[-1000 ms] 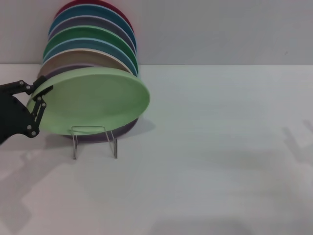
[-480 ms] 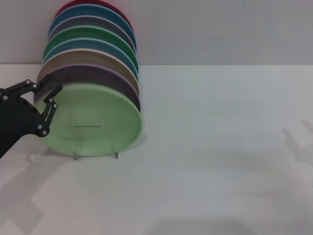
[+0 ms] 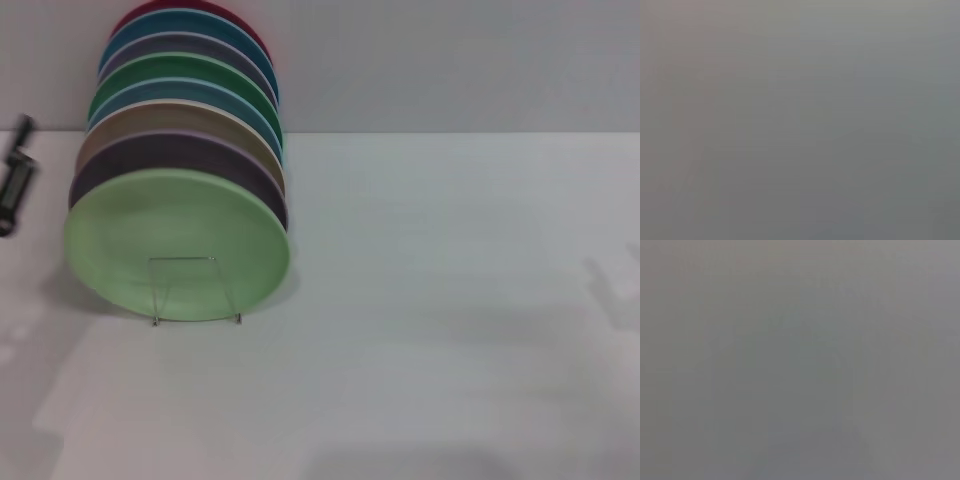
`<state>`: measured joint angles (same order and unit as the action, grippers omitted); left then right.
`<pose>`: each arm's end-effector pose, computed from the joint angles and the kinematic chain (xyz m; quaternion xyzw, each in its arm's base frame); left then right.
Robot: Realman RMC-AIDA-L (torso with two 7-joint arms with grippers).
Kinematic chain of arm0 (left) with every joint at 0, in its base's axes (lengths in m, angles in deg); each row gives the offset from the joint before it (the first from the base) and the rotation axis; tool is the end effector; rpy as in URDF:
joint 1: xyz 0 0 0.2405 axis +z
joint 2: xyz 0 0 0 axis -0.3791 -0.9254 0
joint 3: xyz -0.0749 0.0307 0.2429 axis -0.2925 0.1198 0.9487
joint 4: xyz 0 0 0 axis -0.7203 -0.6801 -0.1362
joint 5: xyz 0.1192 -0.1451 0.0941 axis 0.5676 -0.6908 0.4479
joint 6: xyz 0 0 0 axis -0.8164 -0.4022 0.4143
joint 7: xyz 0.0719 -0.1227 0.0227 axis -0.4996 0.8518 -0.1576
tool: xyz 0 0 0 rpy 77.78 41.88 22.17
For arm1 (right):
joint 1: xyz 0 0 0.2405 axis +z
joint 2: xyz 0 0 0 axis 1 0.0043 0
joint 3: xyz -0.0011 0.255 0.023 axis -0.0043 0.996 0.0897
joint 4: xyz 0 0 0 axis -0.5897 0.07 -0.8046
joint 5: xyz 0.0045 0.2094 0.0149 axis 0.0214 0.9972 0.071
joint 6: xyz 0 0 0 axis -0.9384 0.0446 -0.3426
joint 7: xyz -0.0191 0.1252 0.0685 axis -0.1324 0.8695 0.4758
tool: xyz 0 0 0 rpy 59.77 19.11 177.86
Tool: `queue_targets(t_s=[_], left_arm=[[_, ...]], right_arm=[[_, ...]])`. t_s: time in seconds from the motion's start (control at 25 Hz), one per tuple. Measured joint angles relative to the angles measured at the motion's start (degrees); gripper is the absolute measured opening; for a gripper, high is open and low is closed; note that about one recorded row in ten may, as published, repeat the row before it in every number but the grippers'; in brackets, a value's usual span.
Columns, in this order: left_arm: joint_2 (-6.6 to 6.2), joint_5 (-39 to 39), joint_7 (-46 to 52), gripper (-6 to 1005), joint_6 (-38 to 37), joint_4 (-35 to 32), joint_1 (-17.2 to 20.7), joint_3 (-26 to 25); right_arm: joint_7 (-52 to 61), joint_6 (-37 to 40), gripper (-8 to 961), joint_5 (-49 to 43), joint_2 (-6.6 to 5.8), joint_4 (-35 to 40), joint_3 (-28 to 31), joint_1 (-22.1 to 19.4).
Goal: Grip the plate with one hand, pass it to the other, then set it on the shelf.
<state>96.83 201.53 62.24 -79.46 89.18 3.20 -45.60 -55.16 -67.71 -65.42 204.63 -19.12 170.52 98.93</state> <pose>-0.2950 0.2808 0.0444 -0.6688 0.1134 -0.3357 0.6536 0.3273 0.2468 0.0462 -0.6659 0.1675 0.4925 0.5347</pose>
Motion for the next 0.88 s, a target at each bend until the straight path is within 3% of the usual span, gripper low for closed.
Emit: queue_targets(t_s=[0.12, 0.24, 0.52, 0.88], left_arm=[[3.21, -0.07, 1.08, 520, 0.15, 2.01, 2.55, -12.31], [3.52, -0.75, 6.39, 745, 1.25, 1.72, 3.26, -16.27], [3.48, -7.35, 15.25, 810, 6.76, -0.94, 3.85, -18.44], [3.85, -8.10, 15.88, 810, 7.22, -2.06, 5.21, -18.12]], right_arm=[[-2.23, 0.62, 727, 2.43, 0.07, 1.20, -0.04, 0.42], [-6.12, 1.10, 744, 4.54, 0.11, 3.01, -0.41, 1.16], [-16.51, 1.66, 783, 5.27, 0.11, 6.67, -0.21, 3.25], [-16.66, 2.09, 823, 7.95, 0.11, 7.30, 0.15, 4.31]])
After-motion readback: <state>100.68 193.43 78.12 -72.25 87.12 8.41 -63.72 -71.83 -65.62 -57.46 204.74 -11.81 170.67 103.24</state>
